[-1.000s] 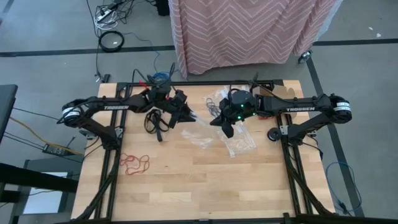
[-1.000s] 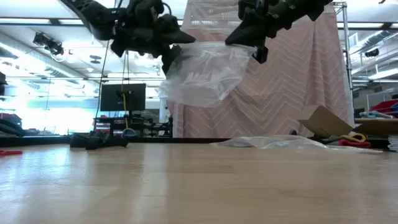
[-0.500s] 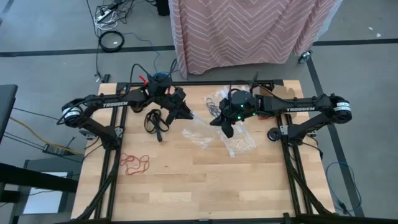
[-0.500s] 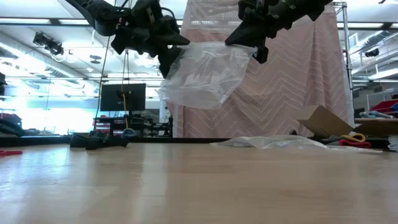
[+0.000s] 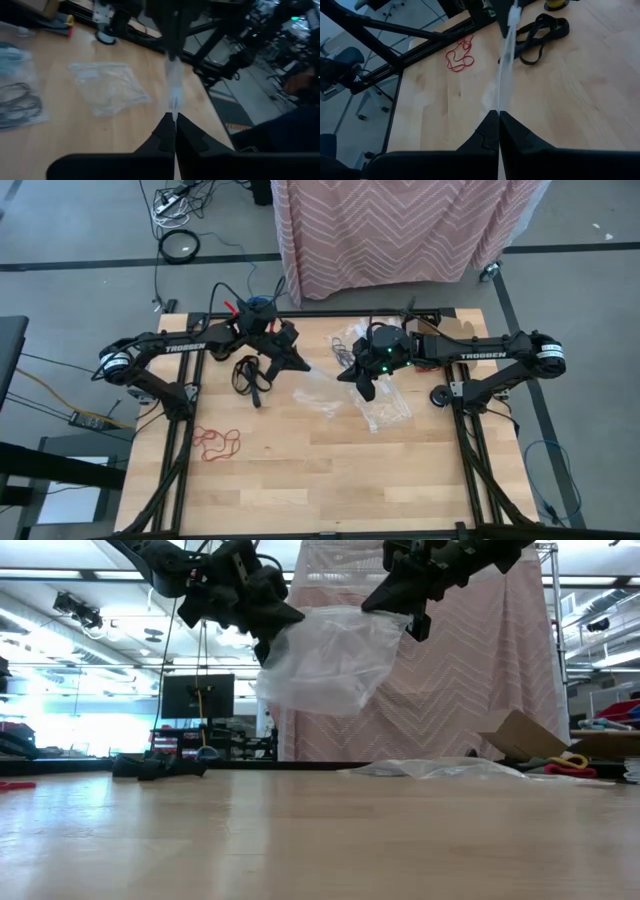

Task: Sort rubber bands
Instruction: Open the left transparent zip bag

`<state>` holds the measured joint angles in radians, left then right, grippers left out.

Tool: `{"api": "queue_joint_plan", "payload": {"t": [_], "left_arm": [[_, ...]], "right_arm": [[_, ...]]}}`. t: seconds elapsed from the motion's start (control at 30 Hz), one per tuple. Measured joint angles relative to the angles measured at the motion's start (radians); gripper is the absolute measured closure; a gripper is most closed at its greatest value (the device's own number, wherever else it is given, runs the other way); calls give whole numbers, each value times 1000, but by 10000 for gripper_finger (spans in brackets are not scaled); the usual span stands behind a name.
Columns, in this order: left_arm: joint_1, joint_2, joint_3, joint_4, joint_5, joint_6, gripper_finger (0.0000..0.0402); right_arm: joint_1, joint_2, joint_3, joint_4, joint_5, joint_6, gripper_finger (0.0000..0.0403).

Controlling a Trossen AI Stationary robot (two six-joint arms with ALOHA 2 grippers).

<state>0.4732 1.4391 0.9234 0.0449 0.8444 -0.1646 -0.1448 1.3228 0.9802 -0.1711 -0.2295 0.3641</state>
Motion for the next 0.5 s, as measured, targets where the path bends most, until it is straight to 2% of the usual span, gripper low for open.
{"api": "queue_joint_plan", "payload": {"t": [0.17, 0.33, 0.5], "left_arm": [[0, -15, 2, -25, -114, 5, 399], [0, -29, 52, -146, -234, 84, 400], [1, -28, 106, -203, -287, 107, 400]], "right_arm": [[0, 0, 0, 80, 1, -6, 403], [-9, 0, 0, 271, 5, 1, 403], [-31, 0, 1, 354, 49, 0, 403]]}}
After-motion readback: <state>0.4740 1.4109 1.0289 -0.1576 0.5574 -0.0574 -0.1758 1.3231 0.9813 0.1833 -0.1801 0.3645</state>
